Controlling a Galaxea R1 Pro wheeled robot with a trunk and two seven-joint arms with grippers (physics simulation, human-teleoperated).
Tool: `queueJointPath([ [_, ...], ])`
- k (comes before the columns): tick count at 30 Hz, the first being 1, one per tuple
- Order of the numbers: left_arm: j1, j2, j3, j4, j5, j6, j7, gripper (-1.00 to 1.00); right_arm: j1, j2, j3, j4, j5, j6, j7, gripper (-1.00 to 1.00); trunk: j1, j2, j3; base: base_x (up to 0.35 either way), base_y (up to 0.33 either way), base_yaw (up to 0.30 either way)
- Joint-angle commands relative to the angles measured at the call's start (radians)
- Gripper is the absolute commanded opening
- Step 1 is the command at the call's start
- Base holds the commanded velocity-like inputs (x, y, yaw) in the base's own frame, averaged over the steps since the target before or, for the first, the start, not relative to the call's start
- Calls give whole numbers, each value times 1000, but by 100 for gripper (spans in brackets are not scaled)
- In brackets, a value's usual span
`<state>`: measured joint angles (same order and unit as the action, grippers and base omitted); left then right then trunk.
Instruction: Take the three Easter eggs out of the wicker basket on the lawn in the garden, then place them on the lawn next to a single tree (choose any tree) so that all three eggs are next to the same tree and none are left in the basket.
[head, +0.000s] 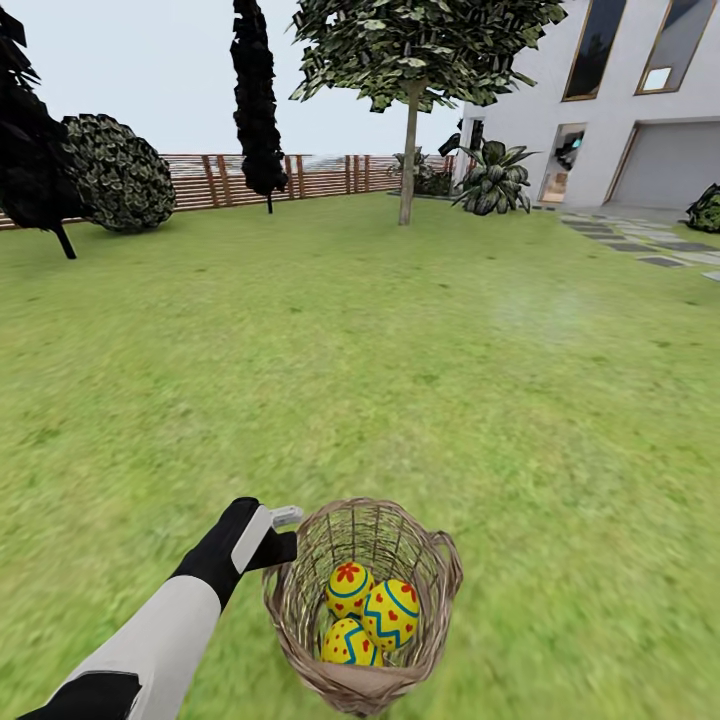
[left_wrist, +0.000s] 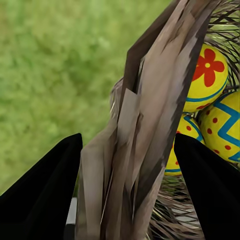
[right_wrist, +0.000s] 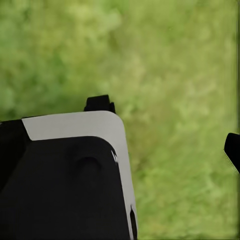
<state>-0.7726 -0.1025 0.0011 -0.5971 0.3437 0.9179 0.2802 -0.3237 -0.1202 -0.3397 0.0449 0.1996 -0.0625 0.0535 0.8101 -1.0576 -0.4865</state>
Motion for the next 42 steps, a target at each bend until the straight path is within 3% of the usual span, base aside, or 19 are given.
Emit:
queueJointPath([
  [1, -1, 0, 0, -1, 23, 1, 10, -100, -2, -1, -9, 4, 9, -7, 2, 100, -4, 7, 2, 137, -112, 0],
  [10, -1, 0, 0, -2, 23, -1, 10, -100, -2, -1, -9, 4, 9, -7, 2, 100, -38, 70, 30, 97, -80, 0],
  [21, -1, 2, 4, -13, 23, -2, 9, -100, -2, -1, -9, 4, 10, -7, 2, 100, -38, 70, 30, 20, -2, 0],
  [26, -1, 4, 5, -12, 23, -2, -69, -100, -2, -1, -9, 4, 11, -7, 2, 100, -38, 70, 30, 293, -76, 0],
  [32, -1, 4, 5, -11, 23, -3, -75, -100, -2, -1, -9, 4, 11, -7, 2, 100, -38, 70, 30, 321, -85, -17],
  [42, -1, 4, 4, -12, 23, -3, -75, -100, -2, -1, -9, 5, 10, -7, 2, 100, -38, 70, 30, 321, -85, -271],
])
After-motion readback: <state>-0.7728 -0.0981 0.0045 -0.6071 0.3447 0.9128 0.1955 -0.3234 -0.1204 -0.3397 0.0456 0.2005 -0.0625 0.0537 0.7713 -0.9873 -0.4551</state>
